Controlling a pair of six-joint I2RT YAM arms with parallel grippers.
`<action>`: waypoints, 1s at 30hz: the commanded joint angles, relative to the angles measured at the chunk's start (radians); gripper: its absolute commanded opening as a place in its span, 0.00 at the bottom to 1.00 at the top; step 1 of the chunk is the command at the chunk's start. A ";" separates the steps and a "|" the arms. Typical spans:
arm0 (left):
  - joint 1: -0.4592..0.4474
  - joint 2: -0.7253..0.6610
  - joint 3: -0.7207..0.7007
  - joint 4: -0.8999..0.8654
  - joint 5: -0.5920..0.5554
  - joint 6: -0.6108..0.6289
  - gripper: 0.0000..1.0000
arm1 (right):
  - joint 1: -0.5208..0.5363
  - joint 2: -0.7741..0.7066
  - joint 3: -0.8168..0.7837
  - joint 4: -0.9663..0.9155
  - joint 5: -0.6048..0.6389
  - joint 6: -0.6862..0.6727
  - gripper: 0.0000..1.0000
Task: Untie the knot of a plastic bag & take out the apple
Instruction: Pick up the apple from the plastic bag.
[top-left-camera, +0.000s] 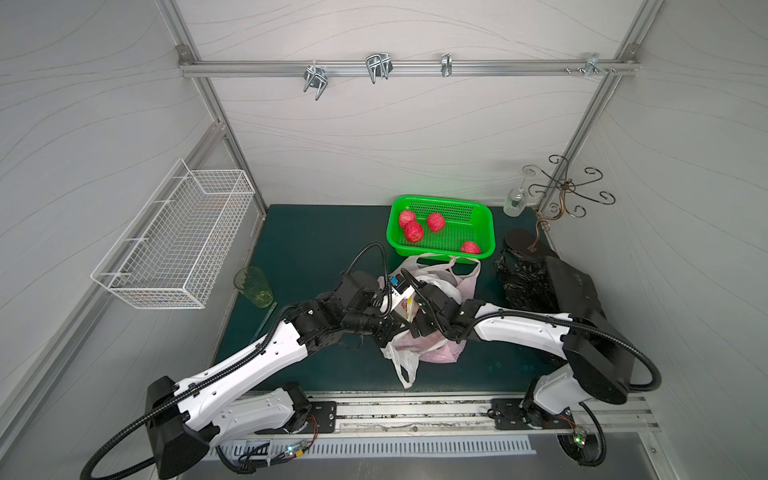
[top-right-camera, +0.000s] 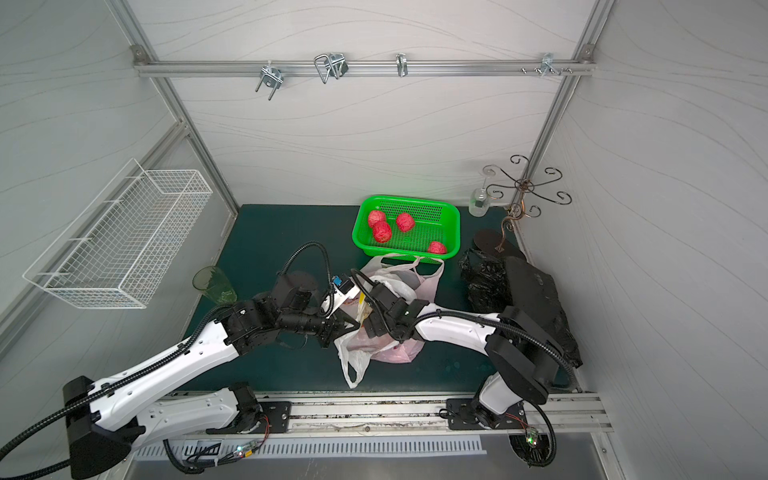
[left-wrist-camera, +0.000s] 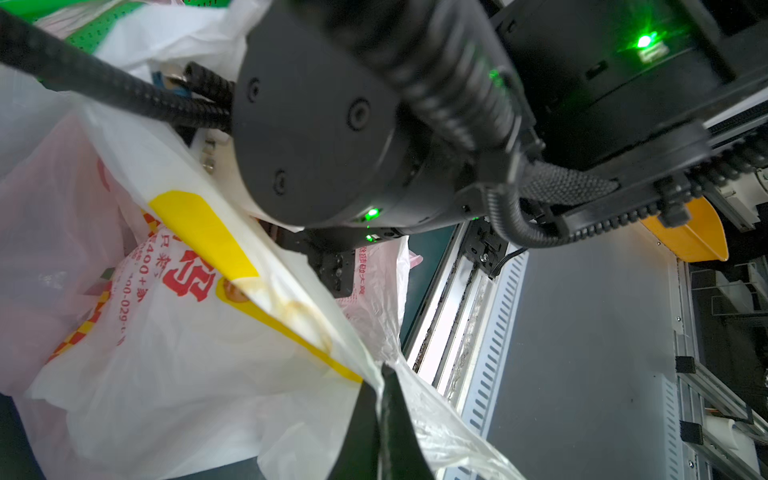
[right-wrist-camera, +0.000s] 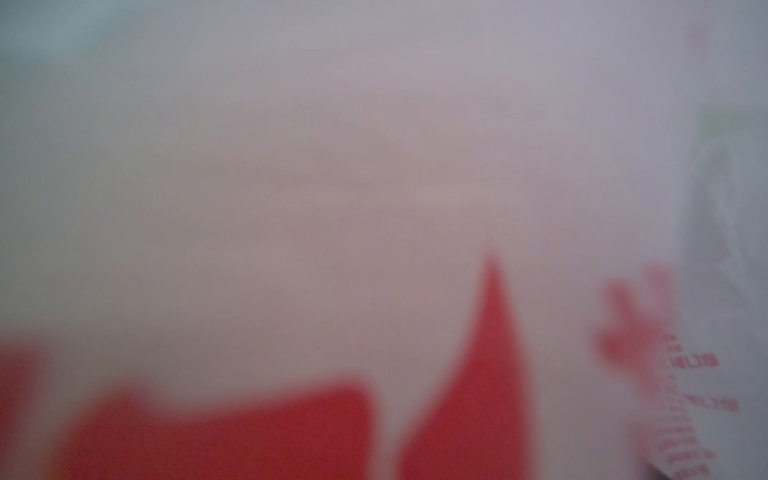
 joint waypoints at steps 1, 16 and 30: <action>-0.013 -0.018 0.027 0.018 0.011 -0.009 0.00 | -0.010 0.030 0.066 0.015 0.103 0.048 0.97; -0.027 -0.041 0.031 -0.025 -0.012 0.001 0.00 | -0.070 0.291 0.166 0.020 -0.017 0.104 0.89; -0.027 -0.054 0.010 -0.058 -0.075 0.034 0.00 | -0.048 0.028 0.072 0.014 -0.135 0.004 0.21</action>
